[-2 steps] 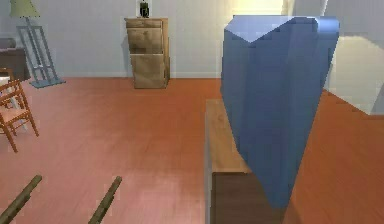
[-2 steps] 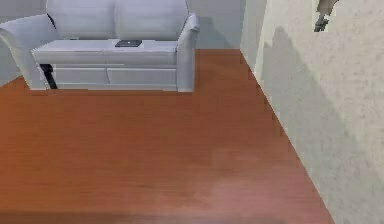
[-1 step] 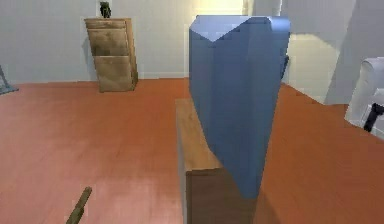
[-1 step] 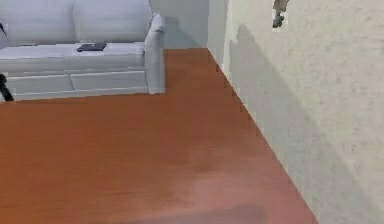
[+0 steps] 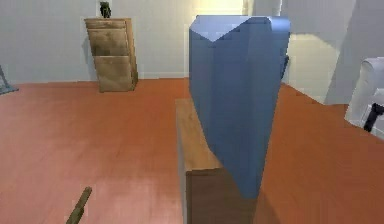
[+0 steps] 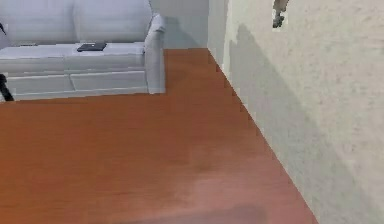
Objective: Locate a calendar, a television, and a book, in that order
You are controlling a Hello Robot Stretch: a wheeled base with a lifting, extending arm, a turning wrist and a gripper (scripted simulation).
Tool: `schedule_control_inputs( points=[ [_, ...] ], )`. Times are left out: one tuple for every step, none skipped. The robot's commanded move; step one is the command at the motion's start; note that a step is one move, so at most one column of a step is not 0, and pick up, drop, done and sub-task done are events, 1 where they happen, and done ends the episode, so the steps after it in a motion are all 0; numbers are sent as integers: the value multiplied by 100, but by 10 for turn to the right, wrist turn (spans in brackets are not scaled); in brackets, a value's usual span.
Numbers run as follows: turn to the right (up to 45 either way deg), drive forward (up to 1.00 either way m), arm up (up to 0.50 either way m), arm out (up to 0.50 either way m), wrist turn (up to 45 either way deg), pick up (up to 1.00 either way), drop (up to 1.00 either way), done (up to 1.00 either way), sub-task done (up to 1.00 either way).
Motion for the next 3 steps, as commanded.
schedule_control_inputs(
  points=[
    [450, 0, 0, 0, 0, 0, 0, 0, 0],
    [450, 0, 0, 0, 0, 0, 0, 0, 0],
    [30, 0, 0, 0, 0, 0, 0, 0, 0]
  ],
)
